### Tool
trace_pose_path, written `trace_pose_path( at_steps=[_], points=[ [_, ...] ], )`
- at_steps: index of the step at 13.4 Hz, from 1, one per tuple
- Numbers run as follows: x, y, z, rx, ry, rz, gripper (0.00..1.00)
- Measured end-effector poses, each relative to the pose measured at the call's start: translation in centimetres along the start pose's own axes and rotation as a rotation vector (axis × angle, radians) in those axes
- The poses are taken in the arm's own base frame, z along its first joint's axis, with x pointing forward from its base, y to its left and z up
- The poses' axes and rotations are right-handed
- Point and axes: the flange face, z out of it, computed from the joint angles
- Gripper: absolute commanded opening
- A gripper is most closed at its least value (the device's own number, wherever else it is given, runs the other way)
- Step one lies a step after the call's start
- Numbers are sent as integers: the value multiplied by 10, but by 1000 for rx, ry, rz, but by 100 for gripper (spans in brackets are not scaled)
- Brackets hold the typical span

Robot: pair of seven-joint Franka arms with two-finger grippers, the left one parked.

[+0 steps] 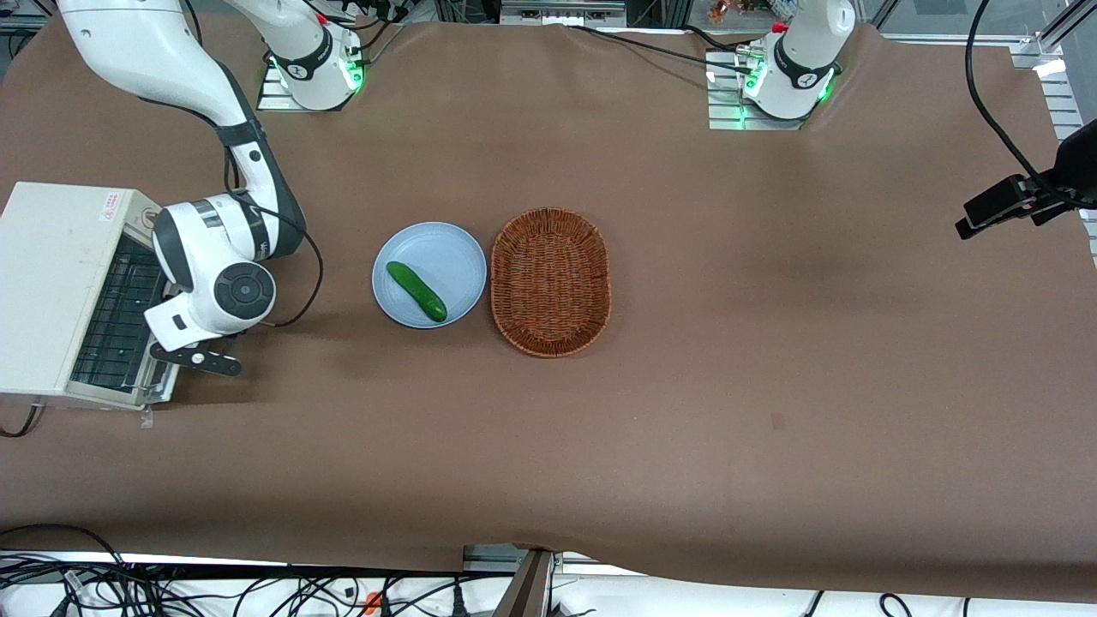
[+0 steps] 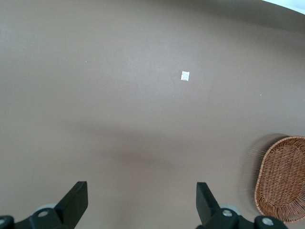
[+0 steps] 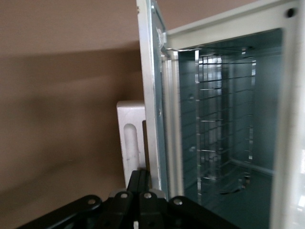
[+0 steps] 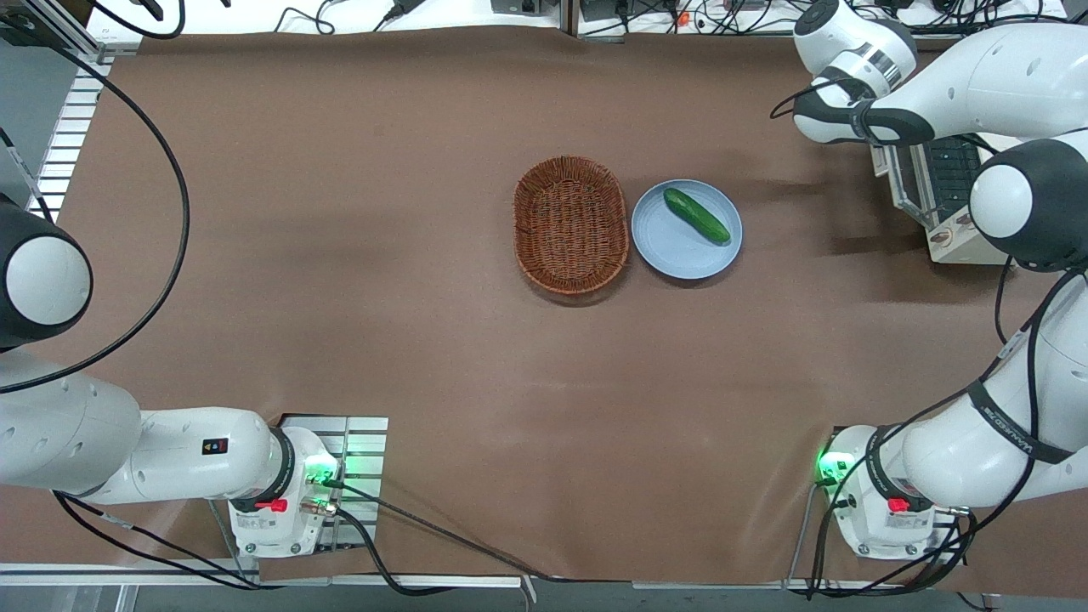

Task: Open oven door with right arm only
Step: 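Pull the handle outward and down, swinging the glass door open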

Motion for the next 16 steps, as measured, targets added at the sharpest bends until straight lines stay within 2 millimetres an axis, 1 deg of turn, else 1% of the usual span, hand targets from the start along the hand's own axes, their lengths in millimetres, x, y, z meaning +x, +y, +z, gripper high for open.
trace_pose_path(
  at_steps=[4,6,7,10,12,13,14,15,16],
  points=[
    [-5,-40,26,55,14,13,0],
    [-6,-52,39,73,15,14,0],
    [-6,-53,42,83,9,20,0],
    [-8,-53,41,154,-62,79,0],
    [-13,-64,26,223,-106,106,0],
    [-16,-70,16,255,-121,114,10],
    [-18,-72,3,277,-129,119,42],
    [-19,-72,-11,292,-132,122,77],
    [-18,-67,-29,312,-128,124,92]
  ],
)
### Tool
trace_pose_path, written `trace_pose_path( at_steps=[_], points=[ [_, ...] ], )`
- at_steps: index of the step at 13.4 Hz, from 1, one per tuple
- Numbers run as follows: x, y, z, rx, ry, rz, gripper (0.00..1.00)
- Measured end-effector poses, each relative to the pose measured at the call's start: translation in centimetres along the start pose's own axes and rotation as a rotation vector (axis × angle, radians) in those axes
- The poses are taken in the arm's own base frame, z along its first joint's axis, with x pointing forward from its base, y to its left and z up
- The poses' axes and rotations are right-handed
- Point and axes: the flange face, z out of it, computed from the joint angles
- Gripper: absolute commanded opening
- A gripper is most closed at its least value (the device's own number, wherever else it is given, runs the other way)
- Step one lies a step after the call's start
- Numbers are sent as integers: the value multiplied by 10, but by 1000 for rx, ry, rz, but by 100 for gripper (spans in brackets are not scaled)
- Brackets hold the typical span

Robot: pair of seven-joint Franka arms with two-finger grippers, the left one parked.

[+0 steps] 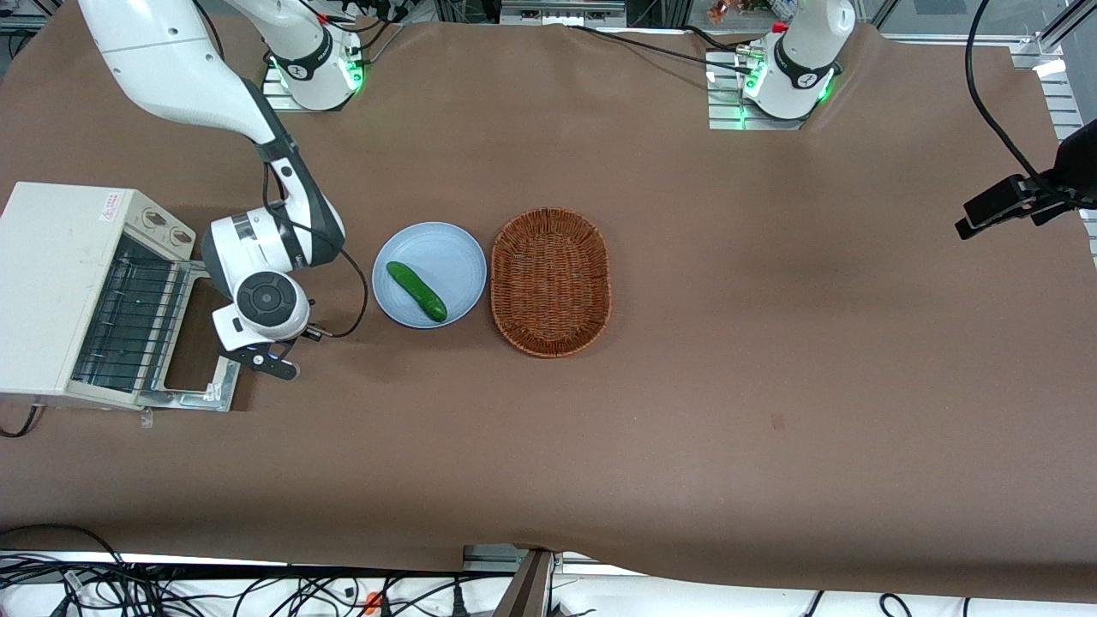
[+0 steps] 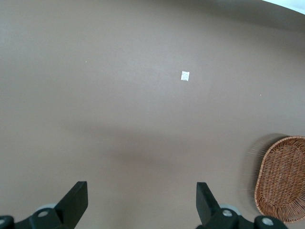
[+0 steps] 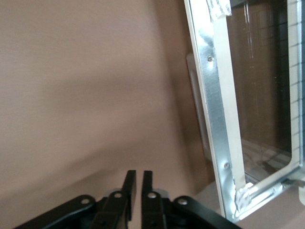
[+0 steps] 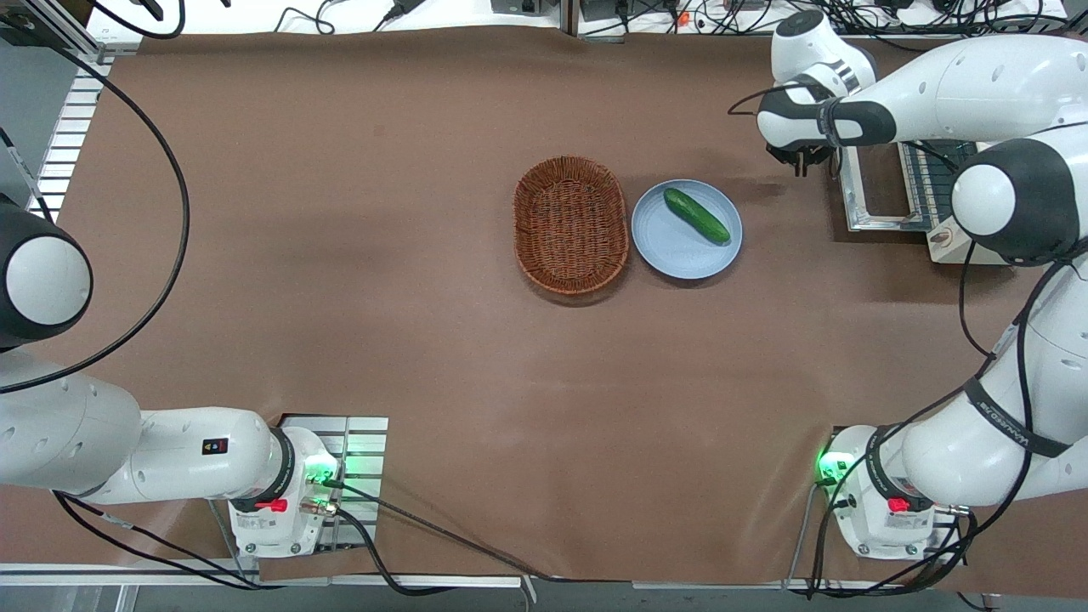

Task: Open oven door with right arm only
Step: 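Release the handle and lift the right gripper away from the door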

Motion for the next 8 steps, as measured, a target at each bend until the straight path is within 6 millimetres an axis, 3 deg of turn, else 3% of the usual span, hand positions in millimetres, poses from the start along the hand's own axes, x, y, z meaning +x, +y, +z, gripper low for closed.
trace_pose_path(
  at_steps=[1,4,6,8],
  points=[
    [0,2,-21,34,3,-5,99],
    [-2,27,-94,166,-28,-58,100],
    [-4,61,-140,223,-108,-132,100],
    [5,110,-184,281,-177,-222,100]
  ],
)
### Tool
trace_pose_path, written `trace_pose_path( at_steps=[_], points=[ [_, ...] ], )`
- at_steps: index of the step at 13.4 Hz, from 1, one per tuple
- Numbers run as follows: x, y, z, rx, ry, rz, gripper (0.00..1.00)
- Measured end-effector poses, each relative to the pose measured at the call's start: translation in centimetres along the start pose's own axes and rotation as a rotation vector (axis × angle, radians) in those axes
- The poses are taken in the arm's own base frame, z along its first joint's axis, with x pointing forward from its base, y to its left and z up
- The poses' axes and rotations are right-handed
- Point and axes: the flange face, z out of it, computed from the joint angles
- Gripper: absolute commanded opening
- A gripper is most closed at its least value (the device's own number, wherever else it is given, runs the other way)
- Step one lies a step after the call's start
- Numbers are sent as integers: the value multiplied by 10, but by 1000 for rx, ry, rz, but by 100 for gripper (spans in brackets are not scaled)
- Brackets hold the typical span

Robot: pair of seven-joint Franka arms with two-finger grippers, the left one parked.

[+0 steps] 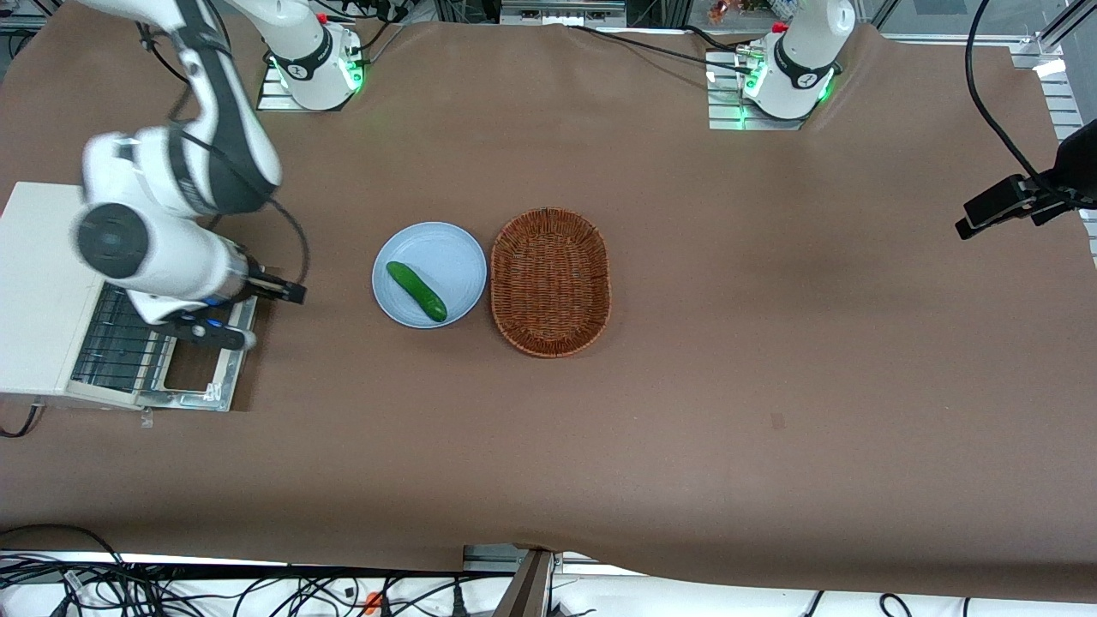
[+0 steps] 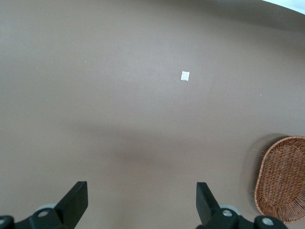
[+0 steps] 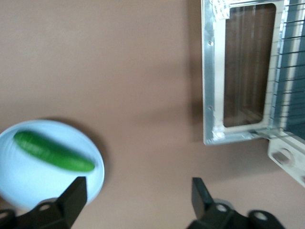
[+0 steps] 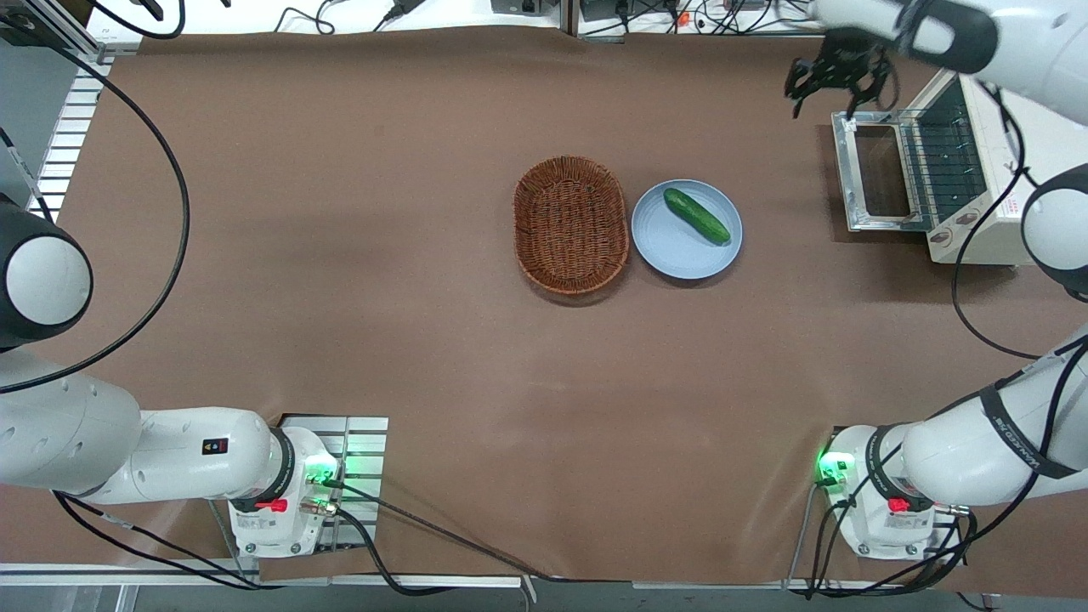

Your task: Open oven door with right arm only

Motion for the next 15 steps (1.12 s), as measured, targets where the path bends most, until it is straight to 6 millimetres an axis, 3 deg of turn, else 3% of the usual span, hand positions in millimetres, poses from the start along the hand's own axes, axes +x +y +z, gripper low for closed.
trace_pose_path(
  at_steps=[4,7,10,15],
  points=[
    [-15,78,-89,59,64,-204,100],
    [-52,123,-140,89,142,-216,100],
    [-77,143,-147,118,154,-210,100],
    [-93,142,-128,120,116,-215,100]
  ],
)
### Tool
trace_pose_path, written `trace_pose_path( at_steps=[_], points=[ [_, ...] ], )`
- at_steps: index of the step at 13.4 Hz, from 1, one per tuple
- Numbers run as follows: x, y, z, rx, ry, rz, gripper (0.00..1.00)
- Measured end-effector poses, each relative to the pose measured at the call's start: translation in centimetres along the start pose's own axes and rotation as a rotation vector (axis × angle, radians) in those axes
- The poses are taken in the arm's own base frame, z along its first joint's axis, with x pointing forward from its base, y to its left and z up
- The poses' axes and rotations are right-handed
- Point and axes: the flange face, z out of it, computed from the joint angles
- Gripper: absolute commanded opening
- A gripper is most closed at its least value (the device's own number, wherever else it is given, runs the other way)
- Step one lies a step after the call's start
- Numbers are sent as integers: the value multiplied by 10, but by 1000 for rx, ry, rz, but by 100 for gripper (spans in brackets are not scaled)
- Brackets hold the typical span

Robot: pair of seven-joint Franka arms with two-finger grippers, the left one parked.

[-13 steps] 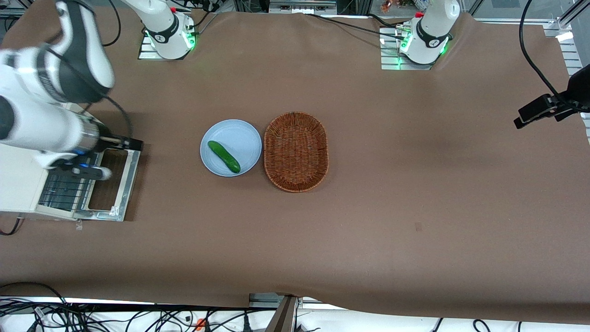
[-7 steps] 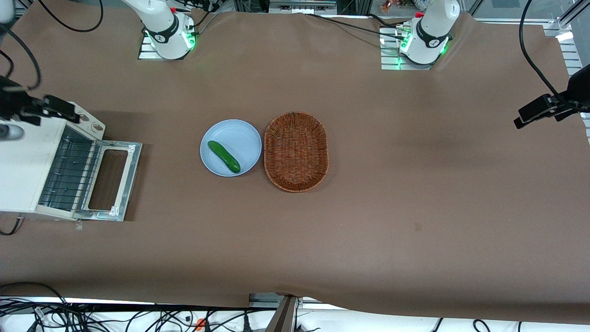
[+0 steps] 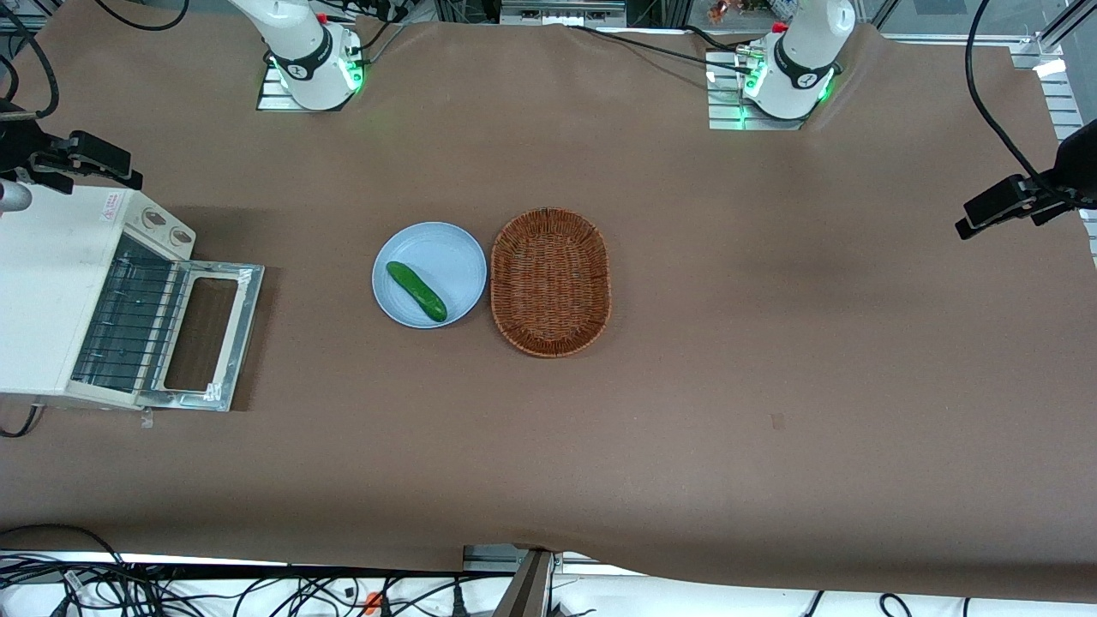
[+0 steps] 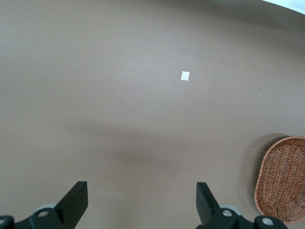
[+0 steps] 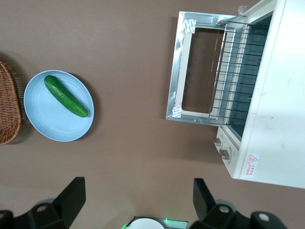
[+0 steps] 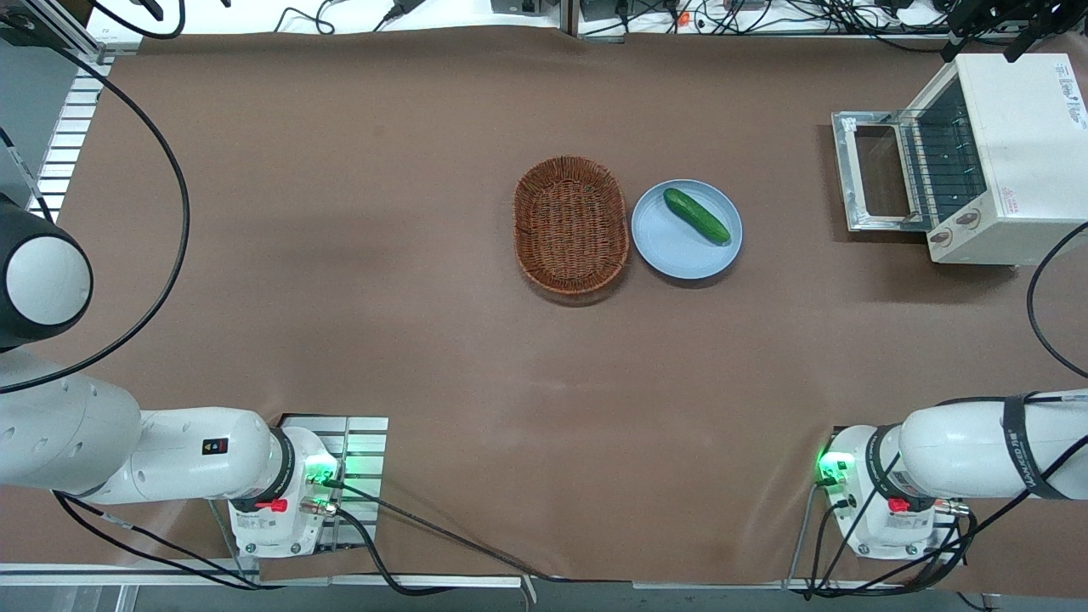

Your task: Open oven door with right arm only

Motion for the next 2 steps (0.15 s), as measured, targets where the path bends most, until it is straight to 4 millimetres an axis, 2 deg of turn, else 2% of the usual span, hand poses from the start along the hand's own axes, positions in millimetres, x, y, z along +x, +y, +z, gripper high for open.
trace_pose_path(
  at_steps=[2],
  points=[
    [2,-3,1,-2,3,-5,100]
  ],
)
